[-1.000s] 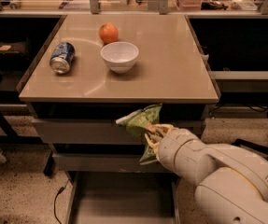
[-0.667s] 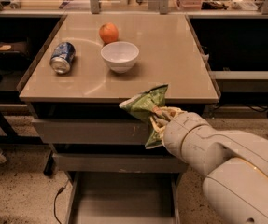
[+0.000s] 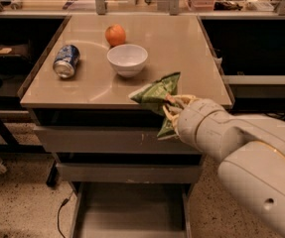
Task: Pick green jalapeno chip bag from bottom drawer and place on counter
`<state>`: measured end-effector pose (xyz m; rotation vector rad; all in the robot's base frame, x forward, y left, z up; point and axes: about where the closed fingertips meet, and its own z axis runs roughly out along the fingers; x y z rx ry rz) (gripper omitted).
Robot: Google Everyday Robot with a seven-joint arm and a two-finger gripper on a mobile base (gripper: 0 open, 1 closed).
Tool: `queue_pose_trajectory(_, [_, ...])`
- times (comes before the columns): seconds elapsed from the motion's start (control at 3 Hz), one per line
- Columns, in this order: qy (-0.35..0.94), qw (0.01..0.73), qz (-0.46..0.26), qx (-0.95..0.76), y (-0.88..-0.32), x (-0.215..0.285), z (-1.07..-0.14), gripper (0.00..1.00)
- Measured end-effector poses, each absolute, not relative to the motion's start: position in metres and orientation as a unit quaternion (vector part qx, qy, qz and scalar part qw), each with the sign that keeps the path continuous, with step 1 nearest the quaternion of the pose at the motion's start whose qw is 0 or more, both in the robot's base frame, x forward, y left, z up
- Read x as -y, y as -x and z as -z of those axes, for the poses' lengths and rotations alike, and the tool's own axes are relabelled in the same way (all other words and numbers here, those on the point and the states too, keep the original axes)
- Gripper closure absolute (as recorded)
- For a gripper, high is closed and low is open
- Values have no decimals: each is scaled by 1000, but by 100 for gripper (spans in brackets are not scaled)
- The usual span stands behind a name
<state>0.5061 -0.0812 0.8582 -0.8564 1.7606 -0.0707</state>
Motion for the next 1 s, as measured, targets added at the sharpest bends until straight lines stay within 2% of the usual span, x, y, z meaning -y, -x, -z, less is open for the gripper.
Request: queue_pose_trajectory(1.0, [348, 569, 66, -742, -600, 117, -920, 100])
